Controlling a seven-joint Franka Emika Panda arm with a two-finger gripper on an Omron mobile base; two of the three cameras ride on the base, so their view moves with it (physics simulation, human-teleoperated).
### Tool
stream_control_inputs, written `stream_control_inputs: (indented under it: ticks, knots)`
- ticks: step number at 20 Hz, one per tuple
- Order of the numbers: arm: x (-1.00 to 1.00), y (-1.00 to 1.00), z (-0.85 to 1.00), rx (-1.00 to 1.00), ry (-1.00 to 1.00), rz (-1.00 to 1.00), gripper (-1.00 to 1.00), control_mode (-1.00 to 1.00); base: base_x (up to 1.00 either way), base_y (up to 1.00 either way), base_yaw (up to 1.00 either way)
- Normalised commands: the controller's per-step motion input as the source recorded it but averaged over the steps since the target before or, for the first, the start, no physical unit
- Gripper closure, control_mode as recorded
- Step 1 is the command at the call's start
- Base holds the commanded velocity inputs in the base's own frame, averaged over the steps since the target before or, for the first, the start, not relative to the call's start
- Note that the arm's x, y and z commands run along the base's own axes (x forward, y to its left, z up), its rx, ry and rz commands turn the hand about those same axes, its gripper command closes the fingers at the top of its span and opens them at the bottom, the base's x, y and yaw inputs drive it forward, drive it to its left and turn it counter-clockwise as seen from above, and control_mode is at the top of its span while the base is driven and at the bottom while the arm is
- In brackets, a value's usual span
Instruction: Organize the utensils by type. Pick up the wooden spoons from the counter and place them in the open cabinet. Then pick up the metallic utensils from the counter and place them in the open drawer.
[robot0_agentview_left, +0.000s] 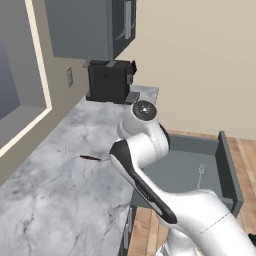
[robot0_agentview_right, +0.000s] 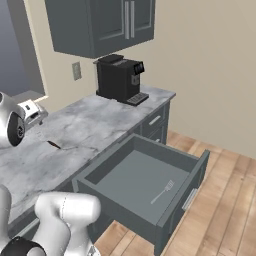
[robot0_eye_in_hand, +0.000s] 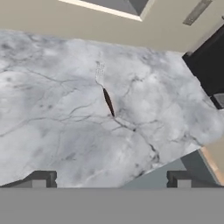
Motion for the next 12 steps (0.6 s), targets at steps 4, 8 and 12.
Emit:
stream_control_inputs:
  ticks: [4, 8, 12]
  knots:
    - [0.27, 0.36, -0.34, -0.06, 0.10, 0.07, -1.00, -1.00, 0.00, 0.00, 0.00]
    - [0.25, 0.18, -0.49, -0.02, 0.06, 0.09, -1.00, -1.00, 0.00, 0.00, 0.00]
    - [0.33, 0.06, -0.58, 0.00, 0.07, 0.10, -1.00, -1.00, 0.00, 0.00, 0.00]
